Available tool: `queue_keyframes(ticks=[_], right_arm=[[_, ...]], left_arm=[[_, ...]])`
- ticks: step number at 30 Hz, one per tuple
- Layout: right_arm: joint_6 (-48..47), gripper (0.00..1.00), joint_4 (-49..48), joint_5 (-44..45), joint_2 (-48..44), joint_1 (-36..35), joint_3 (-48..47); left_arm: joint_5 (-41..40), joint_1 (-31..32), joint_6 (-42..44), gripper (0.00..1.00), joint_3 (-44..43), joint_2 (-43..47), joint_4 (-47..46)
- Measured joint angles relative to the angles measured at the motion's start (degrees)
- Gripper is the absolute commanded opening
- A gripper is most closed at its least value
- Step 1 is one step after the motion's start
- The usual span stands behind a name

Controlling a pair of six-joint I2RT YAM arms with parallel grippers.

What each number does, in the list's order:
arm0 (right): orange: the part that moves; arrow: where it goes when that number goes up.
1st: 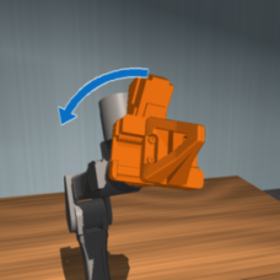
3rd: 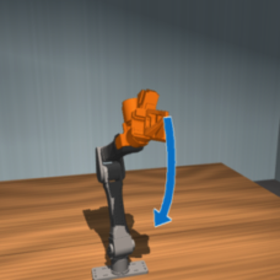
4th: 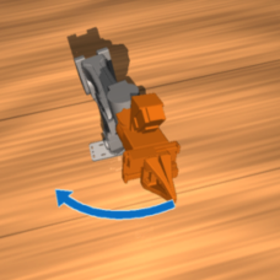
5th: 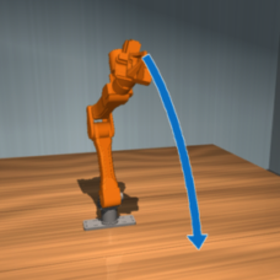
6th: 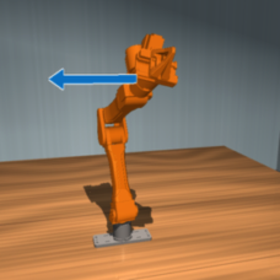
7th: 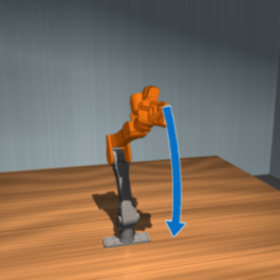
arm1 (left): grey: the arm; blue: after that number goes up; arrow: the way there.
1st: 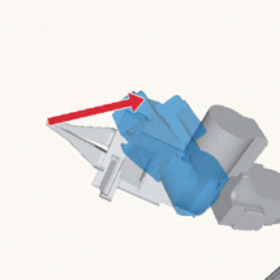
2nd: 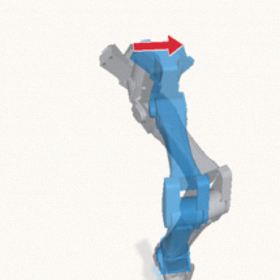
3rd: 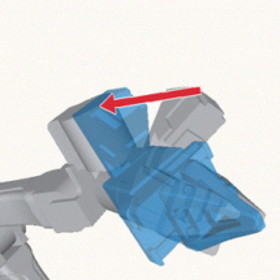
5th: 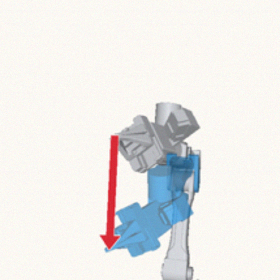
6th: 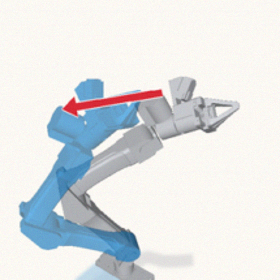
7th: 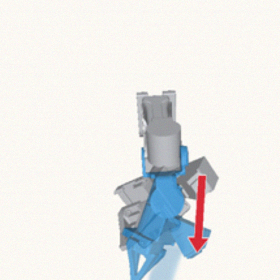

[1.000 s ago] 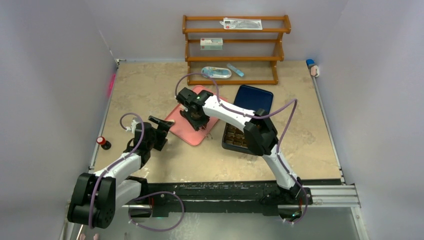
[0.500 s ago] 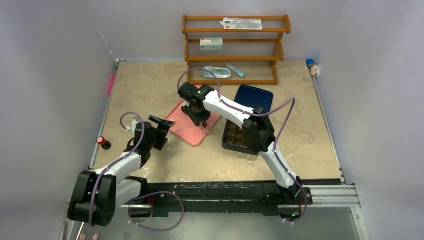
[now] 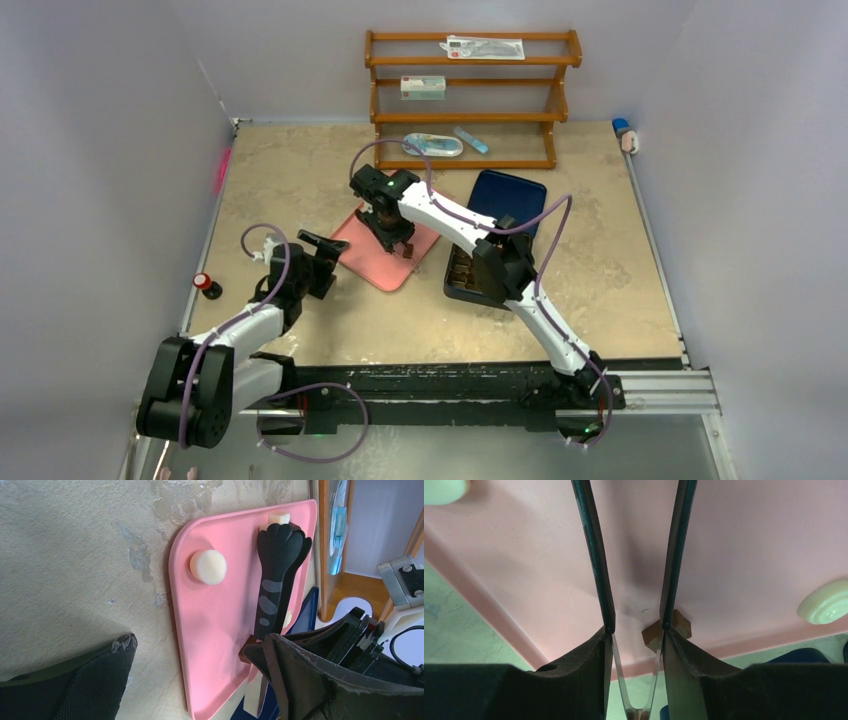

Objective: Pack the chocolate
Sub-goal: Pick up the fake chocolate from the plate.

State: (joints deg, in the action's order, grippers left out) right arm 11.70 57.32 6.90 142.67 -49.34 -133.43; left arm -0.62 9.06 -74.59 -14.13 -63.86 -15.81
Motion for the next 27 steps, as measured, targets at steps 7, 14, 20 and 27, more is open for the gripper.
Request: queue_keyframes(ticks=[7, 14, 20, 27], right_arm=[[0.0, 0.39, 1.6, -0.8, 3.1, 0.2, -4.9], [0.1, 0.2, 2.3, -0.8, 3.4, 0.2, -4.4], [0.1, 0.04, 1.9, -0.3, 1.9, 0.2, -1.6], [0.0, 0.0, 1.8, 1.1, 0.4, 0.2, 0.8]], left_arm=[[0.0, 0.0, -0.3, 1.0, 0.0, -1.0, -1.4], [0.0, 0.0, -0.4, 1.0, 0.0, -1.6, -2.3], [0.2, 0.0, -0.5, 1.0, 0.0, -1.8, -2.7], [0.2, 0.0, -0.9, 1.0, 0.0, -1.3, -2.1]])
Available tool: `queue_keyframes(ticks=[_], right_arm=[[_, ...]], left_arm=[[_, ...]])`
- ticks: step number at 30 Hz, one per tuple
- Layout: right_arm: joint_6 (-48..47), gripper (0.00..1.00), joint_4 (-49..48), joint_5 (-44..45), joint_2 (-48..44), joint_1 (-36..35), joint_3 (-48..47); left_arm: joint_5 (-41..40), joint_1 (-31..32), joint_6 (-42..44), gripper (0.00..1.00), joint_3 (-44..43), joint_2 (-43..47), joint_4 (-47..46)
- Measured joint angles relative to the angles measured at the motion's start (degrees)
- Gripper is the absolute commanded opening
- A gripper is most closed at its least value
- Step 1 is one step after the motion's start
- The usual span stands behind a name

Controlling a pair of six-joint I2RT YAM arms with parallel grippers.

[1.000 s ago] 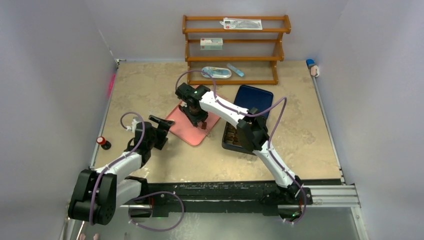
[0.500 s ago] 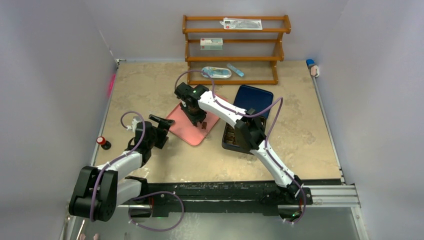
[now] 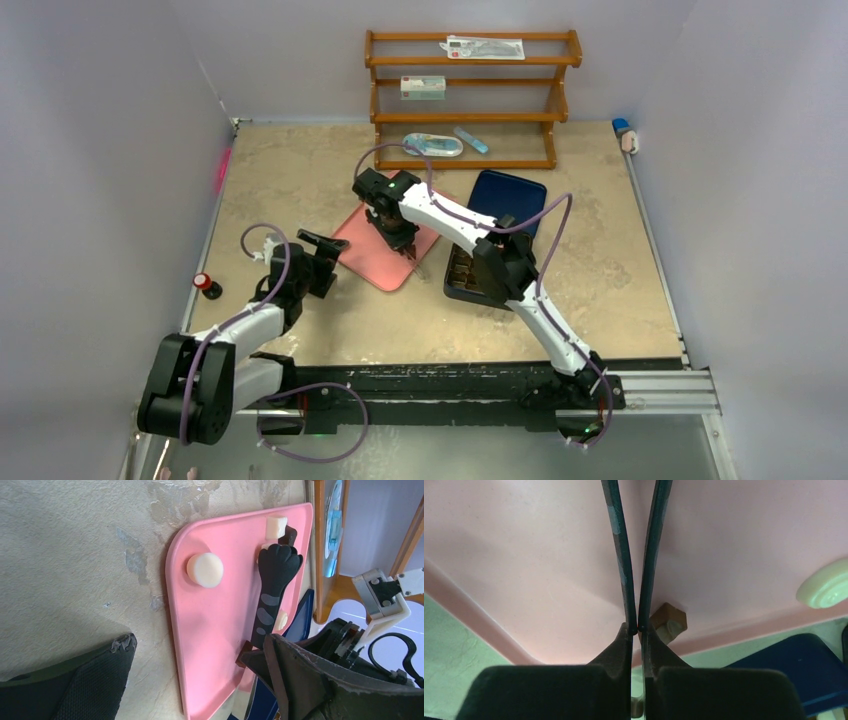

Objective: Pack the chocolate
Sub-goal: Pick up the fake chocolate from the plate.

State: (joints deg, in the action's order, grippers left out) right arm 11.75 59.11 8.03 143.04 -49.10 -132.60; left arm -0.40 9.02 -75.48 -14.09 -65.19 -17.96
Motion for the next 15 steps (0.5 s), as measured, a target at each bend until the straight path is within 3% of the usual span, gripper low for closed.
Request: queue_keyframes(ticks=[15], right_arm=[[0.2, 0.0, 0.0, 1.7, -8.1, -1.3, 3.3]], left_arm=[[0.0, 0.0, -0.2, 1.0, 0.6, 3.0, 3.1]])
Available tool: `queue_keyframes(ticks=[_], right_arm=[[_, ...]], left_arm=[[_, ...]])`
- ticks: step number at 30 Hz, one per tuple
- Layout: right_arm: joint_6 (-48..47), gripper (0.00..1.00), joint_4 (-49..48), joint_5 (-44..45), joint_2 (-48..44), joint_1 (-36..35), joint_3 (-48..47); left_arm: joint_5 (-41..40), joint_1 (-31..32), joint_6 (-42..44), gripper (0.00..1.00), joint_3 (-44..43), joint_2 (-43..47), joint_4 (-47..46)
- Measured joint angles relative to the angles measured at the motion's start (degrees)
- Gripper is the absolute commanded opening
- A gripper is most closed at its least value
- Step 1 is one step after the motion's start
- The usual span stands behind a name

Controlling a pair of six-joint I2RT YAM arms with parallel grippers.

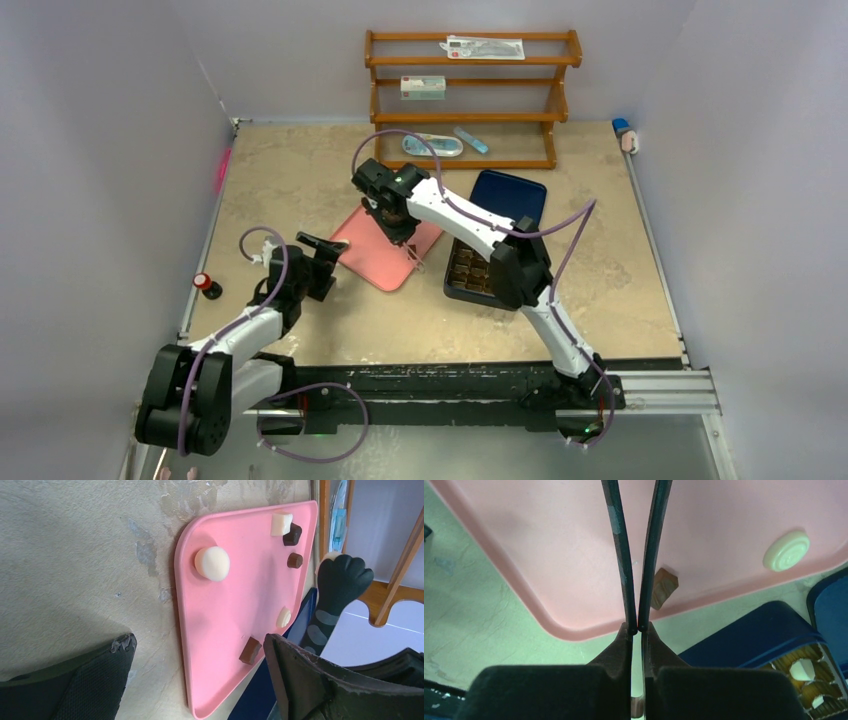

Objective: Pack the chocolate
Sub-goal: Pick up the fake chocolate from the plate, then place the fake chocolate in the packing box.

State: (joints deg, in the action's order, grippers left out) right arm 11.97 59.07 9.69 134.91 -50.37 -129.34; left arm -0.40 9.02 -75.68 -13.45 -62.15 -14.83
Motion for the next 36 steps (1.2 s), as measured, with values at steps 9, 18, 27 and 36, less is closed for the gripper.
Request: queue_keyframes(ticks=[9, 18, 27, 36], right_arm=[[1.9, 0.0, -1.2, 2.3, -12.7, -0.4, 15.0], [8.6, 0.0, -2.4, 6.2, -36.5, -0.3, 41.2], [15.6, 0.0, -1.3, 8.8, -52.8, 3.1, 61.4], [17.3, 0.0, -1.5, 8.8, -58.3, 10.0, 68.2]], left_arm=[[0.0, 0.0, 0.1, 1.0, 0.0, 1.9, 2.6], [0.7, 0.0, 0.2, 1.0, 0.0, 1.4, 2.1], [2.2, 0.0, 0.2, 1.0, 0.0, -0.7, -0.7], [3.5, 0.0, 0.2, 1.0, 0.0, -2.9, -3.8]])
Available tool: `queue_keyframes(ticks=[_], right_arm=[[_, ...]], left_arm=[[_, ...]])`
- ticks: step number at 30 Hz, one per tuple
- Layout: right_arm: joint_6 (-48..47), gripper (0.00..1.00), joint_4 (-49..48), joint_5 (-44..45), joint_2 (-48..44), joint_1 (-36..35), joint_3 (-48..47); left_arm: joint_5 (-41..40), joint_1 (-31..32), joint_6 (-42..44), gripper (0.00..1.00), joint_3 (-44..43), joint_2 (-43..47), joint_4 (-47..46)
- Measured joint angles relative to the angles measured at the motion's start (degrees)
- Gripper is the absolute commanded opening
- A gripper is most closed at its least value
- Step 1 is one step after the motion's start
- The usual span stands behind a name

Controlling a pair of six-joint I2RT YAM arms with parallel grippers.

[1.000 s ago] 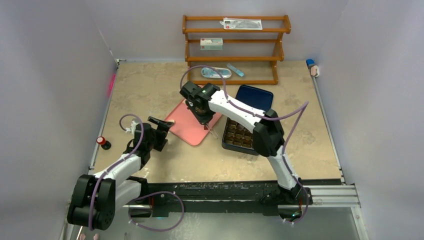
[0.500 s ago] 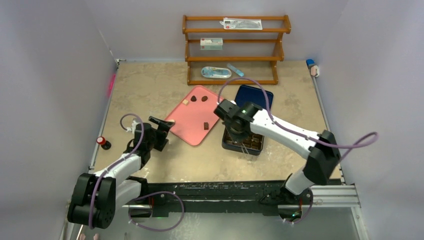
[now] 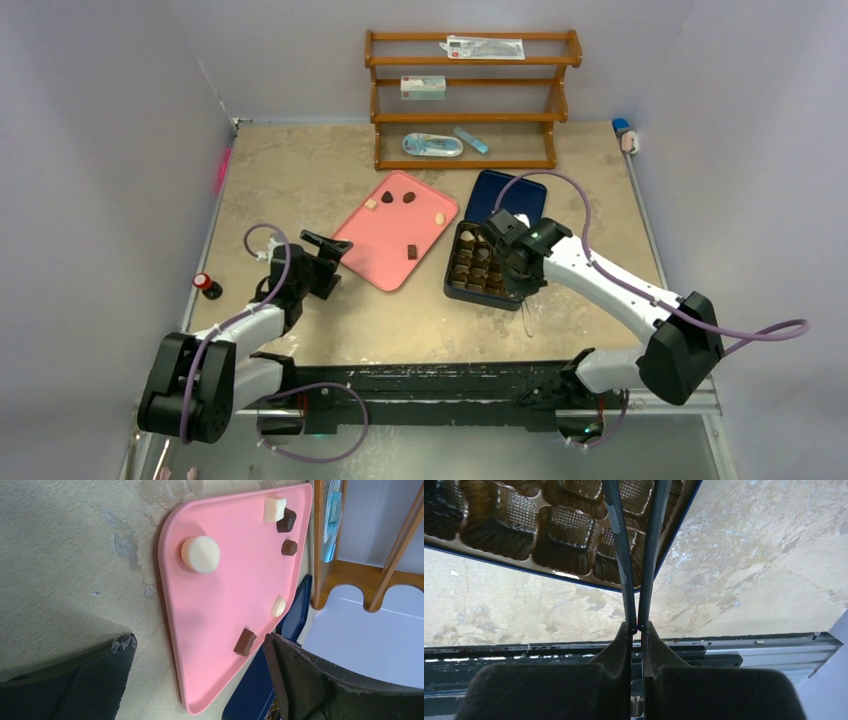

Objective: Pack the chocolate
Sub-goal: Place the fake chocolate in the packing box.

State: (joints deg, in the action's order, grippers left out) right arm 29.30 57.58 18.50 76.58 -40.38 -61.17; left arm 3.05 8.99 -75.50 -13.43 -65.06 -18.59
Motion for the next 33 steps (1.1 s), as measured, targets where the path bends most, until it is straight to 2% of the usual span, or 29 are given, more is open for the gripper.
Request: queue_keyframes(ticks=[25, 33], right_arm=[[3.6, 0.0, 0.4, -1.5, -4.0, 1.7, 6.3], [5.3, 0.04, 0.5, -1.6, -3.9, 1.8, 6.6]], left_arm=[[1.0, 0.0, -0.1, 1.0, 0.2, -1.7, -2.8], [1.0, 0.0, 0.0, 1.0, 0.2, -1.8, -2.9]])
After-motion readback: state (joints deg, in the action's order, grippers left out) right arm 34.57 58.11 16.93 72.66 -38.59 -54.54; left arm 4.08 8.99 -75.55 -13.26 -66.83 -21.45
